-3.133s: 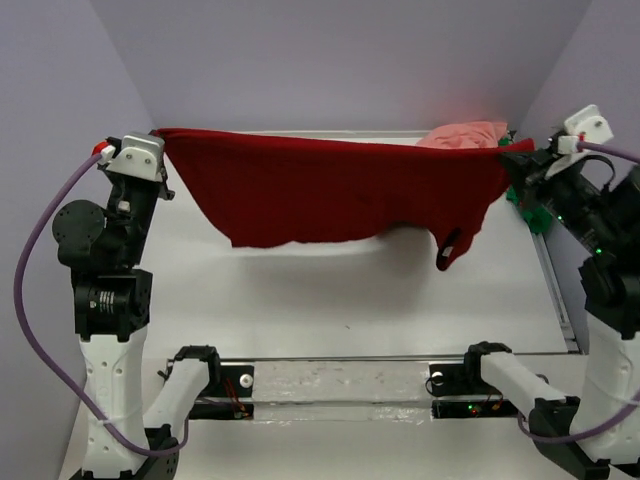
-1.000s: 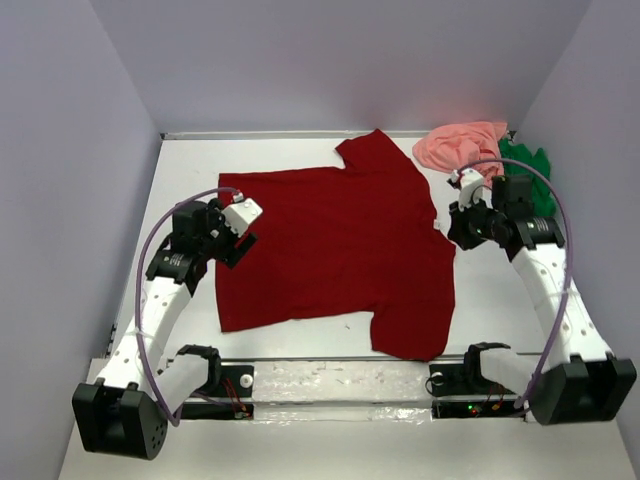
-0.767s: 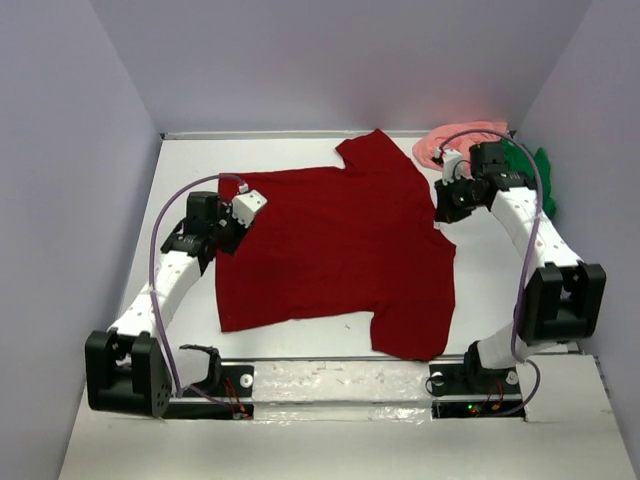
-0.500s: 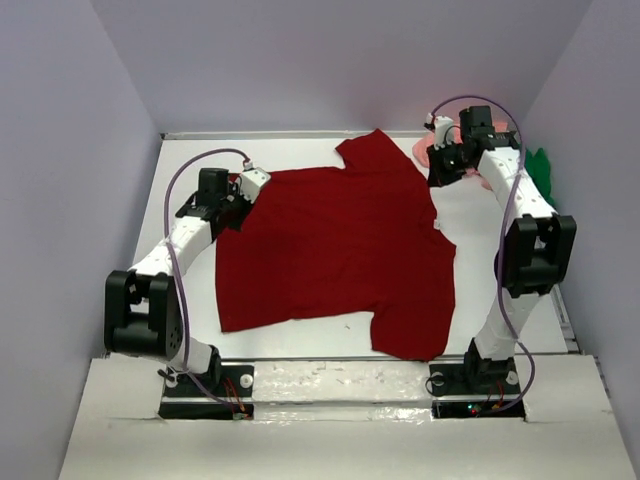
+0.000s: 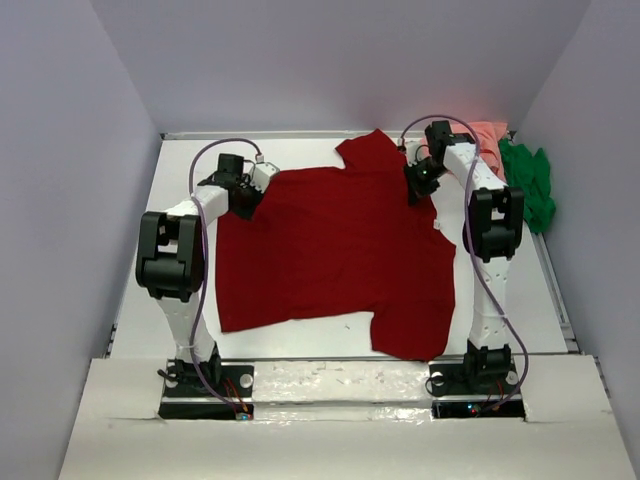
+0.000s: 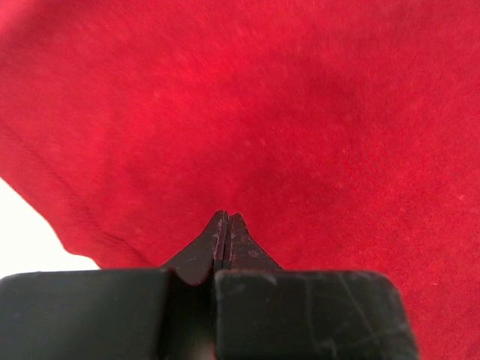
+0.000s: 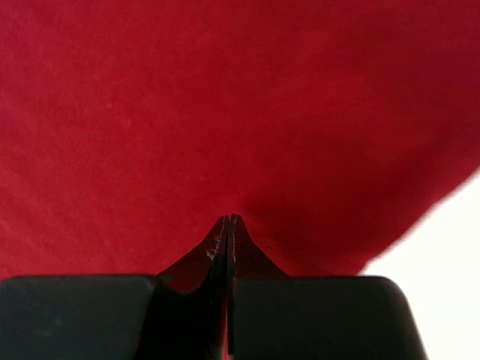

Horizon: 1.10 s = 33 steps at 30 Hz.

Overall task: Fold and stack the t-shirts
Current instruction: Flatten out the tshirt

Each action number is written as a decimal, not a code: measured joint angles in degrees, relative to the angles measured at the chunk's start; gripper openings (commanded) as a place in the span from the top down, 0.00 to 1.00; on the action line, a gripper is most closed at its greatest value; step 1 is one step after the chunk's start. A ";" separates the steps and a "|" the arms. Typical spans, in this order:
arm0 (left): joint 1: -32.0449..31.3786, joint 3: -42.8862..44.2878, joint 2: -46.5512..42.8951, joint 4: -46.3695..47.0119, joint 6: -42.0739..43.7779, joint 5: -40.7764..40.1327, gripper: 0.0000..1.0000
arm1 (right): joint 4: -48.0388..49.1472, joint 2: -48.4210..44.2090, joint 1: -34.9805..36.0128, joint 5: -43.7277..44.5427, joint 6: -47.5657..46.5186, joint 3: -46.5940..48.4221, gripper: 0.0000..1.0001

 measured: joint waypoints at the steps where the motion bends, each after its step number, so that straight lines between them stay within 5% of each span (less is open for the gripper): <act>1: 0.00 0.33 0.74 -0.76 -0.22 0.07 1.00 | 0.17 0.13 0.22 0.00 -0.28 -0.79 1.00; 21: 0.85 11.78 11.19 -4.83 -3.52 -5.55 1.00 | -0.33 3.15 1.05 0.81 -1.44 0.33 1.00; 33: 1.22 22.88 17.94 -8.52 -4.31 -8.31 1.00 | -1.16 11.72 1.20 6.03 1.05 16.17 1.00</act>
